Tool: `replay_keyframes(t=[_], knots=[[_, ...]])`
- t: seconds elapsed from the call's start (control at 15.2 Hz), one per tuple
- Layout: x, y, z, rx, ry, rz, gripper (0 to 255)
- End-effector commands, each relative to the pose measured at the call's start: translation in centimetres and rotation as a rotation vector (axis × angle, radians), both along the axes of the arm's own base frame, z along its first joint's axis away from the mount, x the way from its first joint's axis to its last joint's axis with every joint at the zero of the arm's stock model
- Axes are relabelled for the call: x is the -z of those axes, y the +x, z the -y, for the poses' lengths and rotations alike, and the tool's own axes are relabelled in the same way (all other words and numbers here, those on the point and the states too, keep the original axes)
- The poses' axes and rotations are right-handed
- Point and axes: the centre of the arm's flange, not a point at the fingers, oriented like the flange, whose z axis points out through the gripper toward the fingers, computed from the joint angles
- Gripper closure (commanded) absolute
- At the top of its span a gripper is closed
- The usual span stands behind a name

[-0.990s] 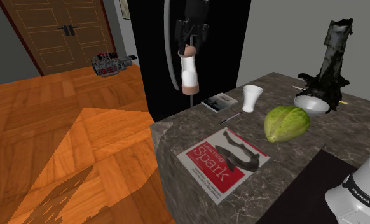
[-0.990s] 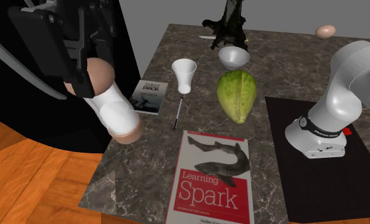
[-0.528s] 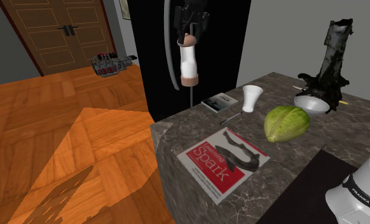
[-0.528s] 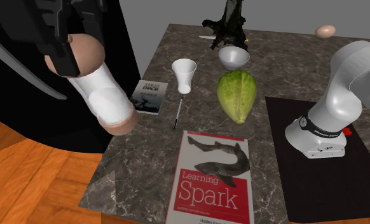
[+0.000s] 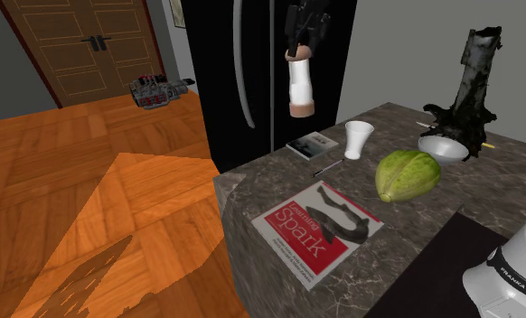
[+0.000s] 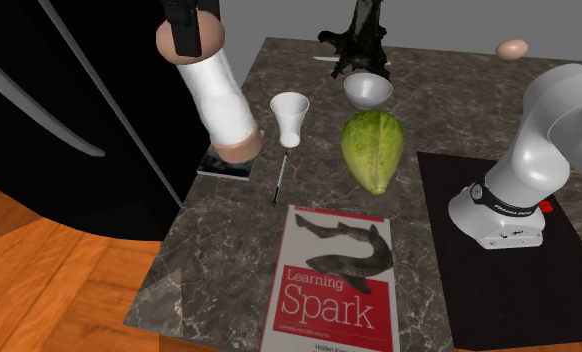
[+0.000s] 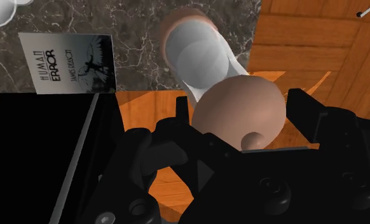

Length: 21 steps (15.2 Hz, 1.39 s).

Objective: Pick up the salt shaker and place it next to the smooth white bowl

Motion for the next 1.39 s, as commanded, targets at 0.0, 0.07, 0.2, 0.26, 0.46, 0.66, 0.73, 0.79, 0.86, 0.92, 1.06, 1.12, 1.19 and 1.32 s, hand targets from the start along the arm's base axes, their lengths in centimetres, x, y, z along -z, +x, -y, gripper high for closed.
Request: replay_keyframes(t=[0.0,0.07,0.2,0.26,0.46,0.66,0.73,0.79,0.86,0.92,1.06,1.12,1.19,1.32], knots=[[-0.1,-0.8,2.6,-0.001,0.0,0.0,255],[-0.1,-1.2,3.9,-0.001,0.0,0.0,255],[-0.1,-2.0,6.4,-0.001,0.0,0.0,255],[-0.1,-2.4,7.6,-0.001,0.0,0.0,255],[-0.1,-3.6,11.4,-0.001,0.0,0.0,255],[-0.2,-4.8,15.2,-0.001,0.0,0.0,255],[-0.2,-5.2,16.5,-0.001,0.0,0.0,255],[-0.2,-5.6,17.7,-0.001,0.0,0.0,255],[-0.2,-6.0,19.0,-0.001,0.0,0.0,255],[-0.2,-6.4,20.2,-0.001,0.0,0.0,255],[-0.2,-7.1,22.8,-0.001,0.0,0.0,255],[-0.2,-7.5,24.0,-0.001,0.0,0.0,255],[-0.2,-7.9,25.3,-0.001,0.0,0.0,255],[-0.2,-8.7,27.8,-0.001,0.0,0.0,255]])
